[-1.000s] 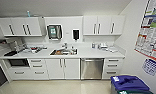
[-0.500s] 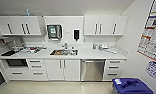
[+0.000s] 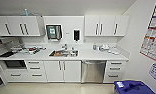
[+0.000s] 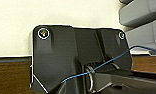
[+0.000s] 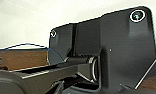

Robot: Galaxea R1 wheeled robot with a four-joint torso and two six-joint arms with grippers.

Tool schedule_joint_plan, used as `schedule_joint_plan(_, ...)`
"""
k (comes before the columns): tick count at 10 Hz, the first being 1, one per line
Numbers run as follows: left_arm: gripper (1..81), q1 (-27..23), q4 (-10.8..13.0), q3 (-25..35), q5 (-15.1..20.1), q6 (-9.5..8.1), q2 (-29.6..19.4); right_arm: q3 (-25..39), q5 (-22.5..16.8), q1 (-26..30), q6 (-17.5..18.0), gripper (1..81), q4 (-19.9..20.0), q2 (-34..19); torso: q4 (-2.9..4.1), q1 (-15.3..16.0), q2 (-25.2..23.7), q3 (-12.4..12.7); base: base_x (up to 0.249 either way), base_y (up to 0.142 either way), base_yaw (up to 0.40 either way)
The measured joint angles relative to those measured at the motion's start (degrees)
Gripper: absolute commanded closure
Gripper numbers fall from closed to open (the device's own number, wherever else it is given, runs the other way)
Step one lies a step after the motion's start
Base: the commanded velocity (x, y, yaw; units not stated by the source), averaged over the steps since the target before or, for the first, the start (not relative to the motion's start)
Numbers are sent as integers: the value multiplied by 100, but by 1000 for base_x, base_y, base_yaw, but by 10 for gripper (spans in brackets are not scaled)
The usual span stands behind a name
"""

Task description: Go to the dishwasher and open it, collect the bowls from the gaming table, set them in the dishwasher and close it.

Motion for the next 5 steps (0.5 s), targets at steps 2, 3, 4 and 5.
schedule_joint_plan(2, 10, 4, 0, -2, -2, 0, -13, 0, 0, 9, 0, 10, 0, 6, 0, 2, 0, 0, 144, 0, 0)
schedule_joint_plan(3, 10, 4, 0, -2, 0, 0, -17, 0, -2, 9, 0, 10, 0, 11, 0, 0, 0, 0, 145, 0, 0)
schedule_joint_plan(4, 10, 2, 0, 0, -5, 1, -13, 0, 0, 11, 1, 10, 0, 5, 0, 2, 0, 0, 146, 0, 0)
schedule_joint_plan(5, 10, 2, 0, 0, -5, 0, -15, 0, 0, 11, 0, 10, 0, 9, 0, 2, 0, 0, 149, 0, 0)
